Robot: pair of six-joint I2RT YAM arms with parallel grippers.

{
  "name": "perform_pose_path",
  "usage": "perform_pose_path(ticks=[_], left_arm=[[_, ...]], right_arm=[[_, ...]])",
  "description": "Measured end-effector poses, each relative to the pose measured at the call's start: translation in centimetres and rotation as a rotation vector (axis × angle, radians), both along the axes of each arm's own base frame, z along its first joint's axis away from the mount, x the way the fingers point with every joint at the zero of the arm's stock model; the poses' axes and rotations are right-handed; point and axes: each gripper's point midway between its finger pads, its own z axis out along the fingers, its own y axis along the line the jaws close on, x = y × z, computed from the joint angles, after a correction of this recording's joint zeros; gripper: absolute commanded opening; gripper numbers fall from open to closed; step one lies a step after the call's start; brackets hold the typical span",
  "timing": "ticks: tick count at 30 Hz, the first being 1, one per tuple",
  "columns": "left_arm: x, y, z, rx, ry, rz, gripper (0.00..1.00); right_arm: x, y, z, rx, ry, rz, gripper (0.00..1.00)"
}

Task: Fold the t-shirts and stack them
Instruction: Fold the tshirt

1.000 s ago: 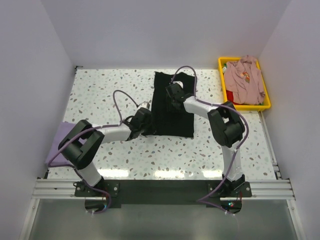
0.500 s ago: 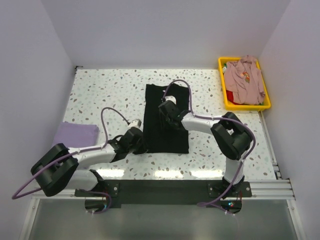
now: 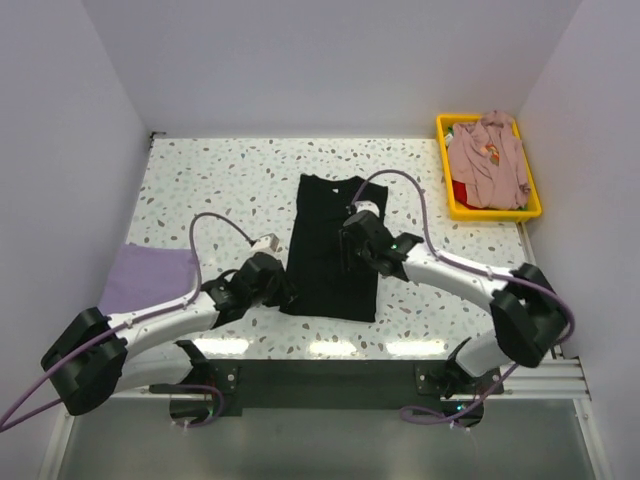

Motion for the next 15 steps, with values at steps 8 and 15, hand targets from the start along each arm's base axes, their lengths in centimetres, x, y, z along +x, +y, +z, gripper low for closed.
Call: perform_pose_path(ticks=[8, 15], left_arm=[[2.3, -2.0, 1.8, 0.007, -0.05, -0.033, 0.11], [1.8, -1.5, -0.5, 0.061, -0.004, -0.039, 0.1]], right_arm=[[-5.5, -2.8, -0.5, 0.097, 0.049, -0.034, 0.44], [-10.6, -5.6, -5.2, 0.041, 0.196, -0.057, 0.43]])
